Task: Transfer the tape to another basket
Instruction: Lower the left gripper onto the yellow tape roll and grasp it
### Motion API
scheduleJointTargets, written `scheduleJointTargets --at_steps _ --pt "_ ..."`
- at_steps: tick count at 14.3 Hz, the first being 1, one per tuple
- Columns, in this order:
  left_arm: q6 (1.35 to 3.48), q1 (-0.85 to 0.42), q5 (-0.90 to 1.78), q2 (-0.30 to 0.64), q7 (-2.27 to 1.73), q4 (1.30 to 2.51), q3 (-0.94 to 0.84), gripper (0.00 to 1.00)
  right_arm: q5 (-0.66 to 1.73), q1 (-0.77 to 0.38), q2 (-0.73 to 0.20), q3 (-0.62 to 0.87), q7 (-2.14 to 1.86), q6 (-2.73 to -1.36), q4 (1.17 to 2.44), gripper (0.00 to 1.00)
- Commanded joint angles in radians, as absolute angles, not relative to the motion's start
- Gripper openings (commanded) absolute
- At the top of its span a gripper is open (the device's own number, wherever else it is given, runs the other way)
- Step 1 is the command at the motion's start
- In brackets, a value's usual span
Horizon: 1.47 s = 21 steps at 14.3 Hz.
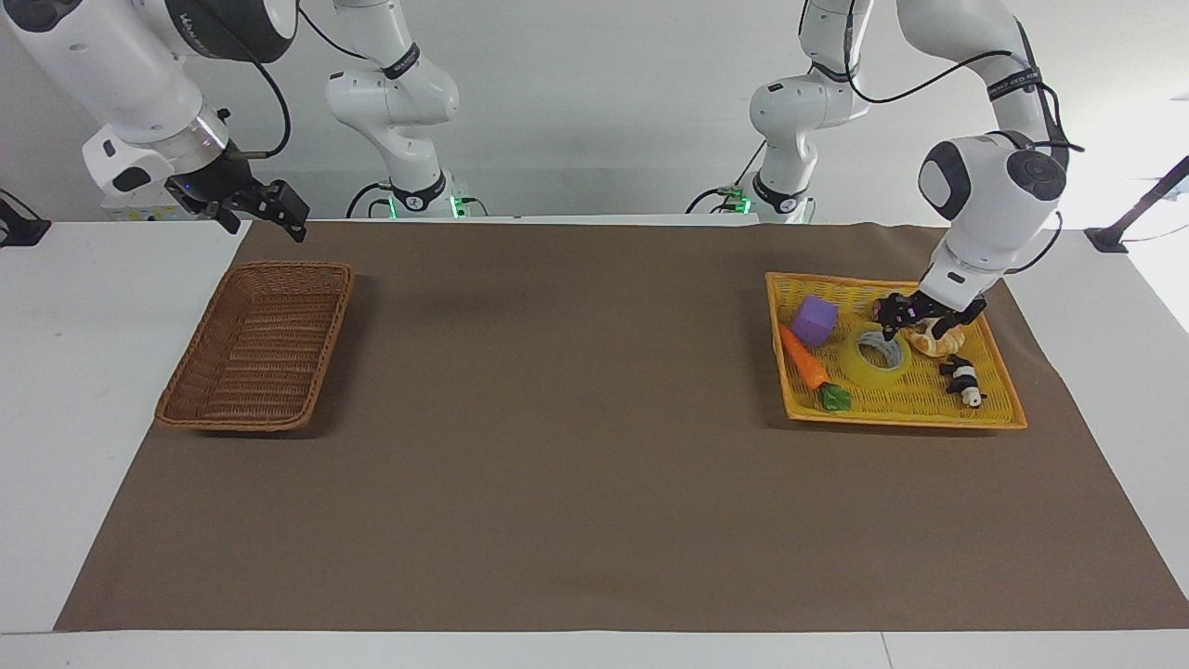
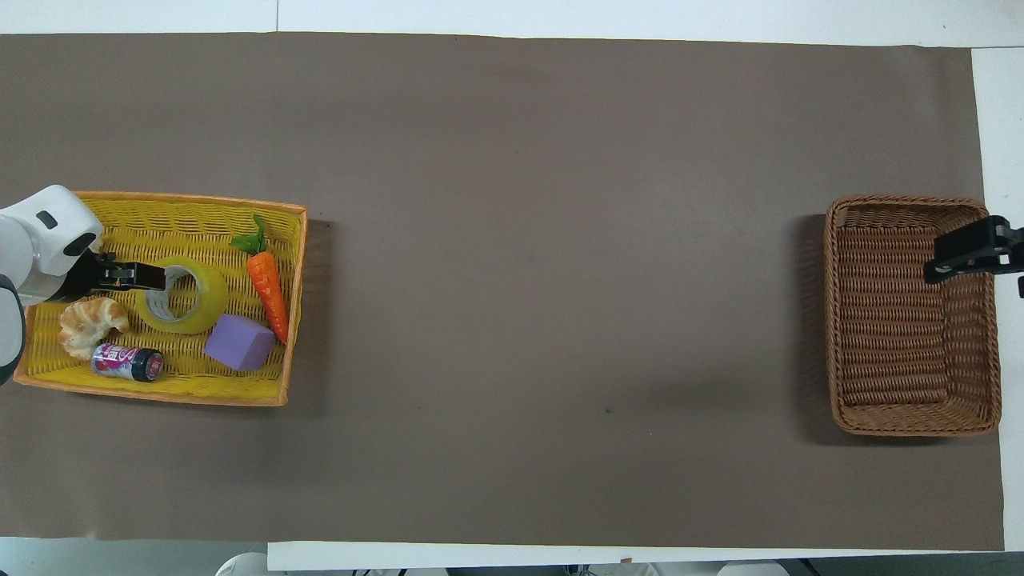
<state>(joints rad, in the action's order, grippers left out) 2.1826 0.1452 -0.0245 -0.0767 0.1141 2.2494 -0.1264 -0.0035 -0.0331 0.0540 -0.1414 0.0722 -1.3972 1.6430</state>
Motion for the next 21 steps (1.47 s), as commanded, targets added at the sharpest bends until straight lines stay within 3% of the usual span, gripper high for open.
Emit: scheduleJointTargets --at_steps 1,21 --pt "2.255 0.127 -0.029 -0.06 0.087 2.276 -0.121 0.88 -0.006 -0.031 0.075 -0.14 0.049 -1.413 1.669 0.99" --pt "2.307 0.169 -0.029 -0.032 0.112 2.332 -0.12 0.82 -0.006 -0.031 0.075 -0.14 0.049 -1.413 1.667 0.99"
